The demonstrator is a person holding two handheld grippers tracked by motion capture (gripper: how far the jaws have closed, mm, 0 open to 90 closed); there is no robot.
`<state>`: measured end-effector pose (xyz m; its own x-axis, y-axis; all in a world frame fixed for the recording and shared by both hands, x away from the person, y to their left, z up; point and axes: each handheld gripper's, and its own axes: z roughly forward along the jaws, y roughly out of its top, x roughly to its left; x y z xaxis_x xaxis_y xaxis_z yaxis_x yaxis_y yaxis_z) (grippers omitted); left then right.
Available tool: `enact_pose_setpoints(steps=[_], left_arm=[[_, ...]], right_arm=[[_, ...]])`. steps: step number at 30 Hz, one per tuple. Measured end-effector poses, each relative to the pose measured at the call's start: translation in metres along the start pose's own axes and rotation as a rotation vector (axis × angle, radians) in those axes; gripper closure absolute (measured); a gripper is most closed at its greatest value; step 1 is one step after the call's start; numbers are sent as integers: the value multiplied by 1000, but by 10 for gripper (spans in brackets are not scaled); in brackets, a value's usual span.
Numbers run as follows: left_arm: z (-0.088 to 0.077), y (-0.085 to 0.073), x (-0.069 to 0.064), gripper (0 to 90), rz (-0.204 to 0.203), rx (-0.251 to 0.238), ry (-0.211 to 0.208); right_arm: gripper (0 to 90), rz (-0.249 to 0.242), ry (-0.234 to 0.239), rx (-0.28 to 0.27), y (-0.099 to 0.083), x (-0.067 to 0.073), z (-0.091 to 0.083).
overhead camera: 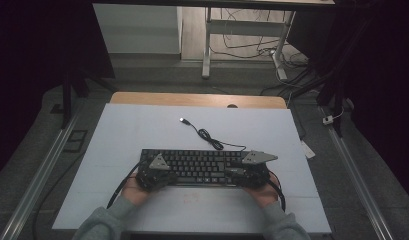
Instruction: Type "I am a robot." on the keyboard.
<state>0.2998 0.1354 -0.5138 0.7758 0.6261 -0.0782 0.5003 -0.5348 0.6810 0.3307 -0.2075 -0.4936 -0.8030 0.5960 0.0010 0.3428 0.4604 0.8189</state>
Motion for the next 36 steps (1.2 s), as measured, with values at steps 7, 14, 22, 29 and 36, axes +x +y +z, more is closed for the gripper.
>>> enact_pose_setpoints(steps=[7, 14, 22, 29, 36], left_arm=[[-18, -2, 8, 781, -44, -68, -8], [-27, -5, 15, 527, -98, -92, 44], [-32, -8, 20, 439, -123, -96, 63], [-36, -10, 24, 419, -140, -102, 66], [-41, -14, 35, 393, -190, -108, 81]], right_arm=[[529, 0, 2, -4, 0, 0, 0], [529, 1, 1, -2, 0, 0, 0], [528, 3, -2, 0, 0, -1, 0], [526, 0, -3, 2, -1, -2, 0], [525, 2, -3, 1, -1, -2, 0]])
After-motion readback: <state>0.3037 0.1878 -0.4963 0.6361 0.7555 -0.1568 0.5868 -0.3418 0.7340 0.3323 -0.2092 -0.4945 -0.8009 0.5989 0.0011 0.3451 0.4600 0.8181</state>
